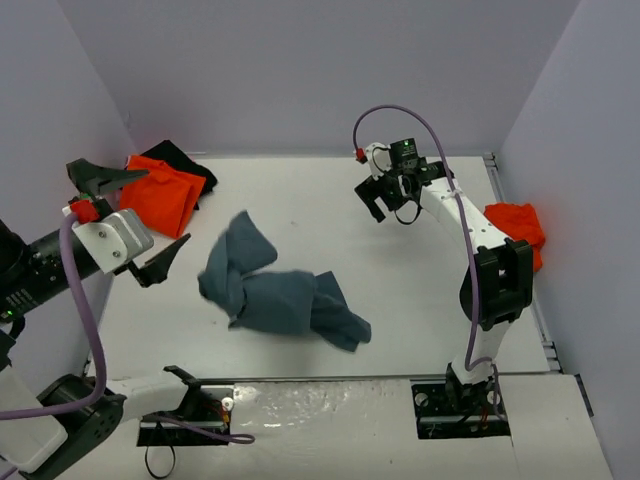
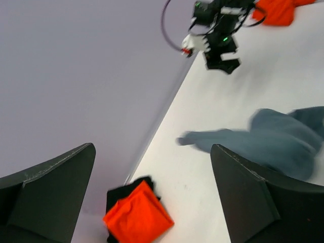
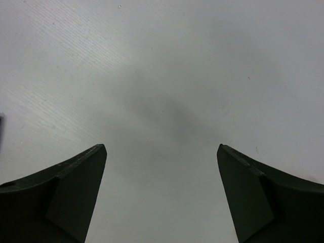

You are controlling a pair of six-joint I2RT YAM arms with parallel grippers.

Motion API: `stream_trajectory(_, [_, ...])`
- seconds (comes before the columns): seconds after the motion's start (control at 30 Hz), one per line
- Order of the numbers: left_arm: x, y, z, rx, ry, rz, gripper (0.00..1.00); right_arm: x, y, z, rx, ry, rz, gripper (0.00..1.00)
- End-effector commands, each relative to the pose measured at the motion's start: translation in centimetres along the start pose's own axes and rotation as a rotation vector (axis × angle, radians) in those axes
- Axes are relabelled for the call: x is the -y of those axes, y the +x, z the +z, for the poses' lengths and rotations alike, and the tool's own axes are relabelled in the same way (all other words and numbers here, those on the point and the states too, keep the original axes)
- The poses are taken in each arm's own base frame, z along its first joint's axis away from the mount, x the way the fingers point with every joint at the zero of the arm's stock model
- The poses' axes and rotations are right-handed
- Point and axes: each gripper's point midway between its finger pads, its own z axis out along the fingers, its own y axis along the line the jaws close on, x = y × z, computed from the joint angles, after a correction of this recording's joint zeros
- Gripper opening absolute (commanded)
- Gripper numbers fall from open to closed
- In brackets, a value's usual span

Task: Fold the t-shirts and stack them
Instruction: Flatten out the tshirt

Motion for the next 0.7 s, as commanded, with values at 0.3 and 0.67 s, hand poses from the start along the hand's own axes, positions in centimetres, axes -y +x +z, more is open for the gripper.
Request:
stream_trajectory(0.3, [-5.2, 10.0, 7.2, -0.370, -0.201, -0.098, 0.96, -4.4, -1.5, 0.1, 0.023, -0.113, -0.079, 0.89])
stream_trajectory(0.67, [2.1, 17.4, 14.7, -0.478, 0.109, -0.284, 0.69, -4.7, -1.9, -0.2, -0.041, -0.012, -0.129, 0.89])
